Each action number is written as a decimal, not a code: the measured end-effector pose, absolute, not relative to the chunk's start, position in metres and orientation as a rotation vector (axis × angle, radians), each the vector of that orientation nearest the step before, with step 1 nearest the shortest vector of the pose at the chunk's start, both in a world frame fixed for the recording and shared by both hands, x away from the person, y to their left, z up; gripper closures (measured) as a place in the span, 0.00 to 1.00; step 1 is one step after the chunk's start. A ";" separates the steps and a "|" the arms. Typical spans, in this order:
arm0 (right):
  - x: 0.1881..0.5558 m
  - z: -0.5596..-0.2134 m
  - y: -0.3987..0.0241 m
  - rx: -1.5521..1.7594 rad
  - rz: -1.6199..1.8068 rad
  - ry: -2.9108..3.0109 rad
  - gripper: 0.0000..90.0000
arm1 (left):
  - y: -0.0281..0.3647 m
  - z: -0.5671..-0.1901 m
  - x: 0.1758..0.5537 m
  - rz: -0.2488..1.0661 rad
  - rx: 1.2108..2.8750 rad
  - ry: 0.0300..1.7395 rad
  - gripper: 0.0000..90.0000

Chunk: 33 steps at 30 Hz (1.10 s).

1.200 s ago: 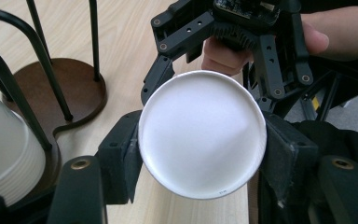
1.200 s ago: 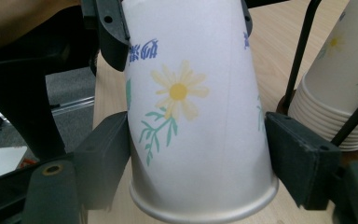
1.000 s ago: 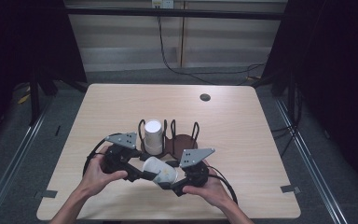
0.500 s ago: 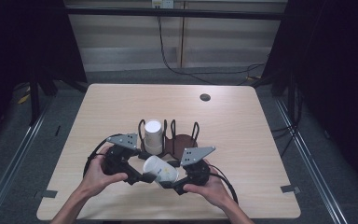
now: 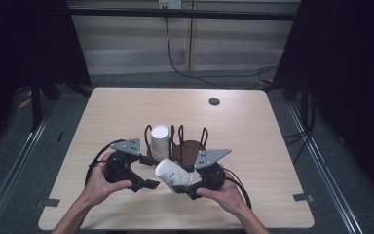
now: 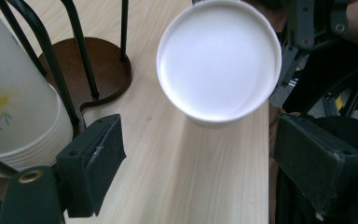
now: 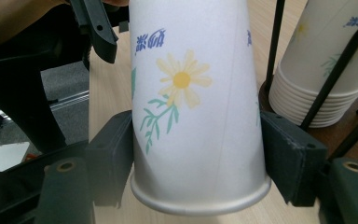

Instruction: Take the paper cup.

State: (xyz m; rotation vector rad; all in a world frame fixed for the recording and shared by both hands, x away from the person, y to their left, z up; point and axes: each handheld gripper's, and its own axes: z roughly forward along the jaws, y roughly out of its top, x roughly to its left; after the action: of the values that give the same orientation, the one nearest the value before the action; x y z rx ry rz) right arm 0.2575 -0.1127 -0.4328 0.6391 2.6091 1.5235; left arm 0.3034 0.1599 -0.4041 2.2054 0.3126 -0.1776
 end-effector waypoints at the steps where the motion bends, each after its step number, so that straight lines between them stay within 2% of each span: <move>1: 0.258 -0.432 -0.114 0.640 1.513 2.612 0.34 | 0.160 -0.404 0.303 -0.182 2.217 0.312 0.19; 4: 0.259 -0.431 -0.115 0.648 1.494 2.629 0.34 | 0.159 -0.406 0.303 -0.207 2.236 0.301 0.23; 15: 0.259 -0.433 -0.111 0.627 1.372 2.705 0.34 | 0.155 -0.409 0.300 -0.186 2.296 0.299 0.25; 33: 0.264 -0.414 -0.111 0.543 1.197 2.795 0.35 | 0.154 -0.410 0.299 -0.143 2.355 0.300 0.21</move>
State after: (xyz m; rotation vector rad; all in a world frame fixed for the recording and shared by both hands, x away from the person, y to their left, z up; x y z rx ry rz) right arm 0.2639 -0.1113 -0.4139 0.5432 2.7949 1.1970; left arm 0.2994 0.1543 -0.4104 2.3550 0.2996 -0.1434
